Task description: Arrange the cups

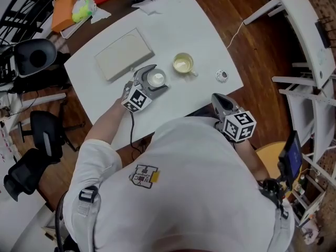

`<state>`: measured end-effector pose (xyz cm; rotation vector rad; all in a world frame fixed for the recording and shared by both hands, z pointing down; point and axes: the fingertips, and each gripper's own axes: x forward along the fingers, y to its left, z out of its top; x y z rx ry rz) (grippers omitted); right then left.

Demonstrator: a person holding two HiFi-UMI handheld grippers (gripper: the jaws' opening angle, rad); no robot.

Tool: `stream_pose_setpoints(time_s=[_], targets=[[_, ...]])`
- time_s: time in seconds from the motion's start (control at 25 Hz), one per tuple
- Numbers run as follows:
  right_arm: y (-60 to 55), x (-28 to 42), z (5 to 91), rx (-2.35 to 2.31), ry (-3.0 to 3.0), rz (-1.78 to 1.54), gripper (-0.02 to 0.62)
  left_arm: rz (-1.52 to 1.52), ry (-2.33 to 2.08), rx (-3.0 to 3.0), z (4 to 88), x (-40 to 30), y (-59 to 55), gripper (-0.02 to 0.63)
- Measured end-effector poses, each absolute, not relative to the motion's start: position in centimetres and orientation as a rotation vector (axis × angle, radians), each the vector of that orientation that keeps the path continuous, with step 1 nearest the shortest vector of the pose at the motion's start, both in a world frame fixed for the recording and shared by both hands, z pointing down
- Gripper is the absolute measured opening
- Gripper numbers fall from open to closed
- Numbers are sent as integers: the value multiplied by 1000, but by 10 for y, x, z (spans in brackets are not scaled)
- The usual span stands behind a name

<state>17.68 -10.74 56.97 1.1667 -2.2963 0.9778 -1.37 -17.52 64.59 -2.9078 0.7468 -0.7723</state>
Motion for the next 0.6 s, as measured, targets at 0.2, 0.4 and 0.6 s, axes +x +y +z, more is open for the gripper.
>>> stream_pose_setpoints(time_s=[0.2,0.4,0.6], targets=[[-106,174,573,1205,-2279,998,0,-706,871,-2905,644,-14,-178,419],[-108,175,575,1243,-2277,1014,0,-667,1392,-2779,643,-21,-185,419],[-111,175,577,1240,-2283,1028,0,-622,1677,-2666,642,-25,-186,417]])
